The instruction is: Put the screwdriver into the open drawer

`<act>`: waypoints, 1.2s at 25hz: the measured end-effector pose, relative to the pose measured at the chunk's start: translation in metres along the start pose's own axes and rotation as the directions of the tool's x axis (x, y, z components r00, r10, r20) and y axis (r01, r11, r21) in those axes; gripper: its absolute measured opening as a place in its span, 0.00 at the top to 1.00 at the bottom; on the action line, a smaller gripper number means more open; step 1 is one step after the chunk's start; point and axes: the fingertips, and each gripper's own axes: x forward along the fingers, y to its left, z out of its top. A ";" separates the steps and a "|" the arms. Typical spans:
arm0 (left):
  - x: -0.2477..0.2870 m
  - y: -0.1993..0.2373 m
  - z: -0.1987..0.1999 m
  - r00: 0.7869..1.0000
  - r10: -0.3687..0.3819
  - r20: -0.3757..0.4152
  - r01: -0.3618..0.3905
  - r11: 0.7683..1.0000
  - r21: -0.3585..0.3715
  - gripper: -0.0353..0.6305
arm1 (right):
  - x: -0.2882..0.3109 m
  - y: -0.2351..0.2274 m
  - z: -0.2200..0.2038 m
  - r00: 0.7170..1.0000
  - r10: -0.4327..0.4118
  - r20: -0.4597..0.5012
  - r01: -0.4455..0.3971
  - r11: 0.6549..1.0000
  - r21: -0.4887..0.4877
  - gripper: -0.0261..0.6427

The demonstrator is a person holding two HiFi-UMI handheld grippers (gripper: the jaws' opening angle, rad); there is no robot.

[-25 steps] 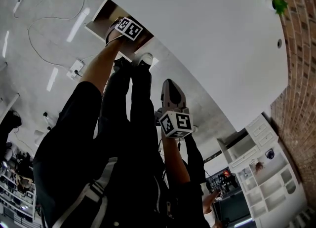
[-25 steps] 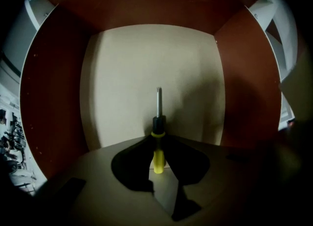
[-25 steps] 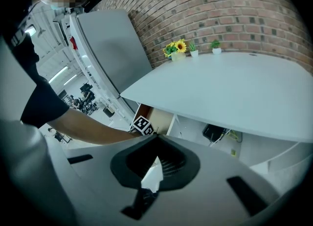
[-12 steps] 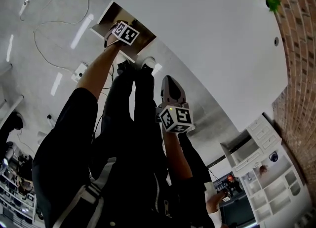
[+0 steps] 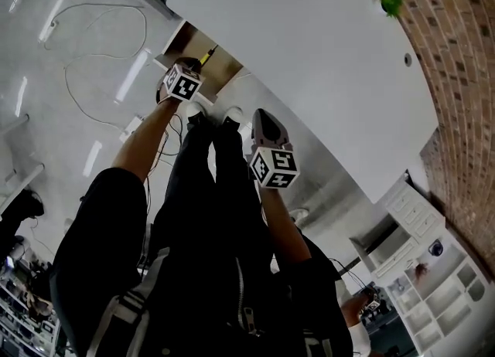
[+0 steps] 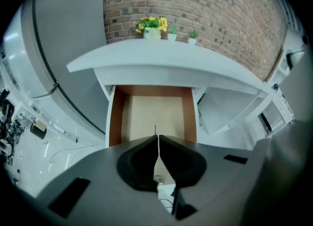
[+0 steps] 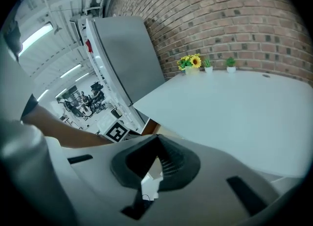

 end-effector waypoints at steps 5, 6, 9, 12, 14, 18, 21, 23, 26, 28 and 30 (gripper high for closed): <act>-0.063 -0.008 0.040 0.992 0.024 0.126 -0.022 1.000 -0.017 0.91 | -0.016 -0.001 0.034 0.998 0.020 0.054 -0.017 0.999 -0.047 0.95; -0.075 -0.008 0.050 0.988 0.027 0.151 -0.024 1.000 -0.019 0.91 | -0.019 0.000 0.042 0.997 0.021 0.070 -0.017 0.998 -0.053 0.95; -0.118 -0.005 0.077 0.970 0.048 0.237 -0.042 0.999 -0.031 0.91 | -0.024 0.006 0.065 0.993 0.031 0.113 -0.023 0.997 -0.076 0.95; -0.160 -0.004 0.110 0.942 0.073 0.328 -0.063 0.997 -0.043 0.91 | -0.029 0.012 0.094 0.986 0.050 0.161 -0.031 0.993 -0.114 0.95; -0.190 -0.003 0.129 0.920 0.090 0.382 -0.076 0.996 -0.050 0.91 | -0.033 0.018 0.113 0.979 0.065 0.196 -0.038 0.990 -0.136 0.95; -0.244 -0.005 0.161 0.867 0.117 0.484 -0.096 0.993 -0.068 0.91 | -0.041 0.027 0.149 0.960 0.091 0.264 -0.047 0.985 -0.167 0.95; -0.278 -0.007 0.178 0.825 0.129 0.550 -0.102 0.992 -0.079 0.91 | -0.048 0.033 0.172 0.945 0.106 0.308 -0.051 0.982 -0.182 0.95; -0.298 -0.009 0.190 0.796 0.132 0.591 -0.103 0.991 -0.083 0.91 | -0.054 0.036 0.186 0.935 0.117 0.335 -0.053 0.980 -0.192 0.95; -0.324 -0.013 0.205 0.756 0.130 0.642 -0.104 0.992 -0.078 0.91 | -0.064 0.039 0.203 0.920 0.134 0.369 -0.055 0.975 -0.217 0.95; -0.338 -0.013 0.211 0.733 0.131 0.667 -0.108 0.991 -0.076 0.91 | -0.069 0.042 0.211 0.912 0.144 0.385 -0.055 0.971 -0.233 0.95; -0.350 -0.013 0.217 0.711 0.131 0.691 -0.109 0.991 -0.076 0.91 | -0.074 0.044 0.219 0.904 0.153 0.399 -0.056 0.968 -0.244 0.95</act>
